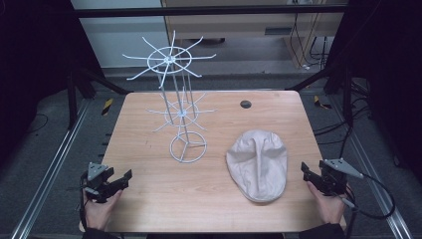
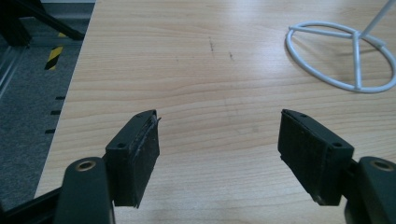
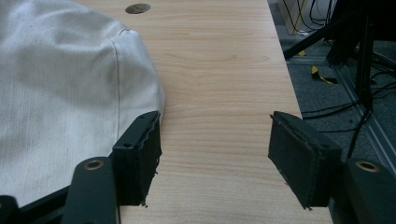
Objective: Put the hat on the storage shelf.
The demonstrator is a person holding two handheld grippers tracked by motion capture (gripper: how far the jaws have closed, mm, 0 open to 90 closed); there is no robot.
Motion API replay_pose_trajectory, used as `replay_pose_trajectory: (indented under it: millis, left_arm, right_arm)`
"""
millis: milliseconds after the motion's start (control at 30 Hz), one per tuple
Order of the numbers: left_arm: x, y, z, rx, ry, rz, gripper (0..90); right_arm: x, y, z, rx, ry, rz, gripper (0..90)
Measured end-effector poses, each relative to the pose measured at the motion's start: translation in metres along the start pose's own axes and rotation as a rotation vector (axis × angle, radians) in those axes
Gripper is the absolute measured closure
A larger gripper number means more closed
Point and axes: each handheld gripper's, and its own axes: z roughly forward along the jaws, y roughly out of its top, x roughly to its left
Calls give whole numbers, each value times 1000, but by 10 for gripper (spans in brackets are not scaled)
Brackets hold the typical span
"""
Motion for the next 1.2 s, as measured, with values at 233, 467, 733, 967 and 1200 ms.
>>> replay_pose_trajectory:
  millis: [233,467,733,967,1200]
  left_arm:
    - [-1,2,-9,-22,-8,-10,381]
    - [-5,5,-11,-21,5,24,417]
    - [-8,7,-12,-10,25,28,411]
    - [-8,6,-9,3,28,30,398]
    - [-7,6,-7,6,36,29,390]
  right_arm:
    - [3,6,-10,-4,8,-9,390]
    - [11,15,-18,-13,23,-24,406]
    - [18,23,-25,-14,57,-42,405]
    - [27,32,-30,-13,93,-54,396]
    - [41,40,-37,-21,142,-85,415]
